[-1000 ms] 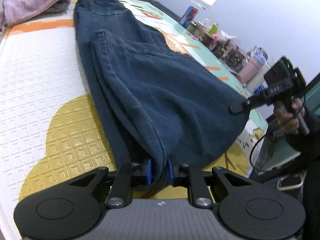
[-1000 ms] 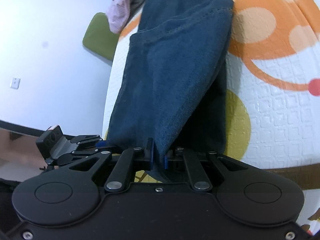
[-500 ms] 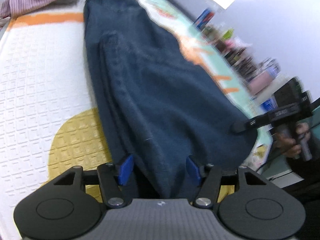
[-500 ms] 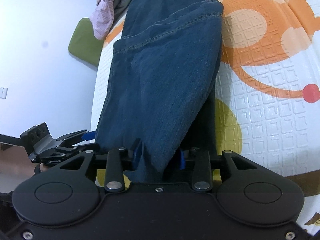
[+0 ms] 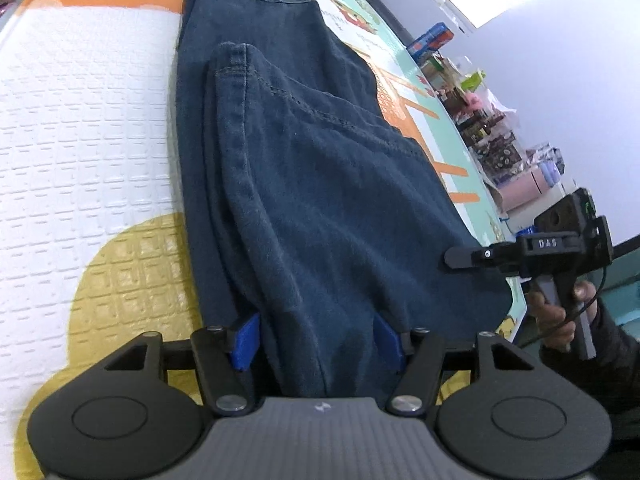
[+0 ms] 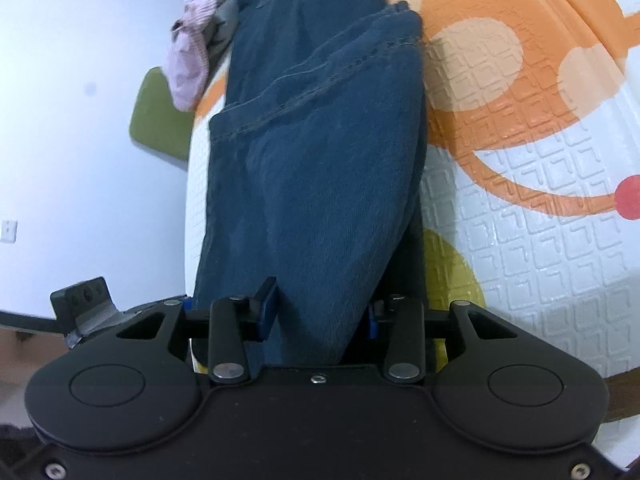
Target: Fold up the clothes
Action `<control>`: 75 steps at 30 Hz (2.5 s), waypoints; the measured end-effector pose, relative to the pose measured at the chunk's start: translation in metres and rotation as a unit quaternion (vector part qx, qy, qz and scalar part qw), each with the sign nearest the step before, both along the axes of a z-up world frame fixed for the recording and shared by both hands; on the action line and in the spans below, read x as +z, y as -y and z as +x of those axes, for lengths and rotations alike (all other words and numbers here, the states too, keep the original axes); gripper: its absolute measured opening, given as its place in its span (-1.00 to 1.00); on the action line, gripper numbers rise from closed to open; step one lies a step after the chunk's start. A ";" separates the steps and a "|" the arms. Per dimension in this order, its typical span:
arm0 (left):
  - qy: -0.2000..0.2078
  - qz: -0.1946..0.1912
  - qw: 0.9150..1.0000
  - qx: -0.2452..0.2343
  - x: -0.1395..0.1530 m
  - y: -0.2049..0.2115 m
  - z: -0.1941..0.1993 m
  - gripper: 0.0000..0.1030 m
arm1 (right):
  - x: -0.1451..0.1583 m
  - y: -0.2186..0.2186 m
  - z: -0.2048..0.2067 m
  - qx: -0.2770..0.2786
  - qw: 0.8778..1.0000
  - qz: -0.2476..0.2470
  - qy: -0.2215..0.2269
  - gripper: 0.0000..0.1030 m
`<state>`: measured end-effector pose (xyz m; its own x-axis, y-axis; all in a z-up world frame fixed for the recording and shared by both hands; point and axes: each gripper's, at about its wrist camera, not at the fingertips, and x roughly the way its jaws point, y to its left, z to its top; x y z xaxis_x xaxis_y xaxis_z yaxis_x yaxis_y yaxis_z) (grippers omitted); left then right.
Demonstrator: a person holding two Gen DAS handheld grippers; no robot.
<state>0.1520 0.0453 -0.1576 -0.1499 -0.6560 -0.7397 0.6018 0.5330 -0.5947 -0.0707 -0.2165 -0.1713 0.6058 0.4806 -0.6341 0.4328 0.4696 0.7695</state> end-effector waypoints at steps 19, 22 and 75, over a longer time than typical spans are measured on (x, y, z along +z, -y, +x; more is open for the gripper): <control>-0.098 -0.079 0.991 0.051 -0.004 -0.001 0.032 -0.77 | -0.008 0.008 0.030 -0.033 0.997 0.051 0.041 -0.79; -0.097 -0.101 0.990 0.036 0.006 -0.007 0.027 -0.77 | 0.006 0.007 0.029 -0.005 0.997 0.053 0.056 -0.79; -0.005 0.108 0.977 -0.183 -0.011 0.013 -0.044 -0.62 | 0.006 -0.070 -0.014 0.161 0.985 -0.014 -0.057 -0.78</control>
<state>0.1080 0.0322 -0.1688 -0.3530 -0.3867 -0.8520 0.7701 0.3971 -0.4993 -0.0844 -0.1468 -0.1648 0.3489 0.6177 -0.7048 0.3396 0.6176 0.7094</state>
